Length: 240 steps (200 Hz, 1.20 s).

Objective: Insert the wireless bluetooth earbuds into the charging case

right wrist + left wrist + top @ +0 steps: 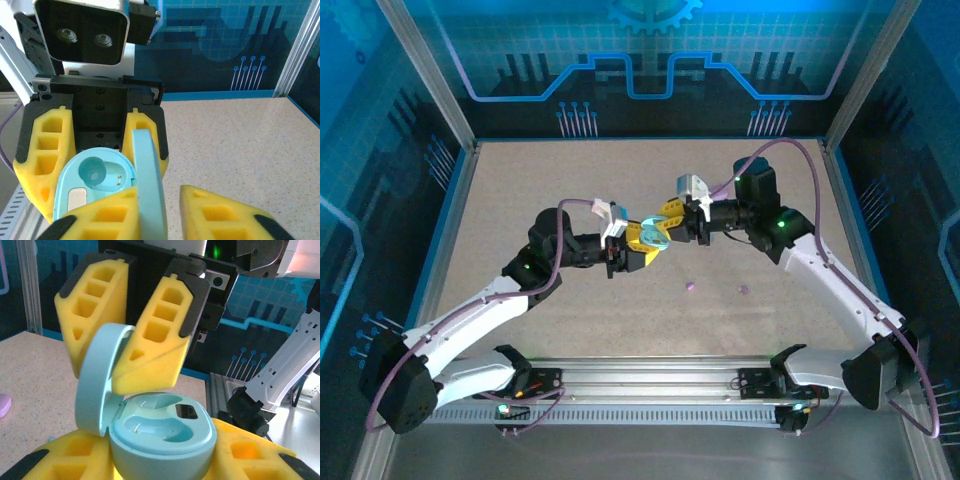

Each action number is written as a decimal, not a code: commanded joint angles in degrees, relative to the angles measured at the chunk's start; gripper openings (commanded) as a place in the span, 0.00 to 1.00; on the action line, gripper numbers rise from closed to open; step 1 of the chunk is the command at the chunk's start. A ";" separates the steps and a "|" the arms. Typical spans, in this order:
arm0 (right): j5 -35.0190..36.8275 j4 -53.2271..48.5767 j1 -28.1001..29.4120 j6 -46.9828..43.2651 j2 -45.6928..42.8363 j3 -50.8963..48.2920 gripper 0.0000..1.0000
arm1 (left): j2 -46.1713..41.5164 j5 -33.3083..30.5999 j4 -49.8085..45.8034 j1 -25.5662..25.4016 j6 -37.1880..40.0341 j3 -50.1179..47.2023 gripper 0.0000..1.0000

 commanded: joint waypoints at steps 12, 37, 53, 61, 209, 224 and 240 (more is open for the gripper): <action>-2.00 -2.70 0.61 -1.78 0.83 3.11 0.20 | 0.40 2.10 0.49 -0.25 0.40 -0.60 0.33; -1.25 -3.25 1.04 -2.29 0.59 3.33 0.16 | 0.85 1.31 -0.11 -0.25 0.50 -0.64 0.42; -0.51 -3.79 1.31 -2.78 0.33 3.48 0.15 | 1.36 1.11 -0.39 -0.26 0.33 -0.57 0.48; 0.25 -4.04 1.53 -3.04 0.23 3.51 0.15 | 1.58 1.07 -0.66 -0.25 0.19 -0.29 0.51; 3.77 -6.04 2.85 -4.63 0.83 4.21 0.15 | 1.80 1.26 0.89 -0.56 0.90 0.10 0.60; 3.82 -6.09 2.85 -4.61 0.93 4.25 0.15 | 1.62 1.38 0.81 -0.54 0.93 0.08 0.60; 4.03 -6.30 2.84 -4.59 1.14 4.34 0.15 | 1.53 1.32 0.68 -0.64 1.23 0.17 0.59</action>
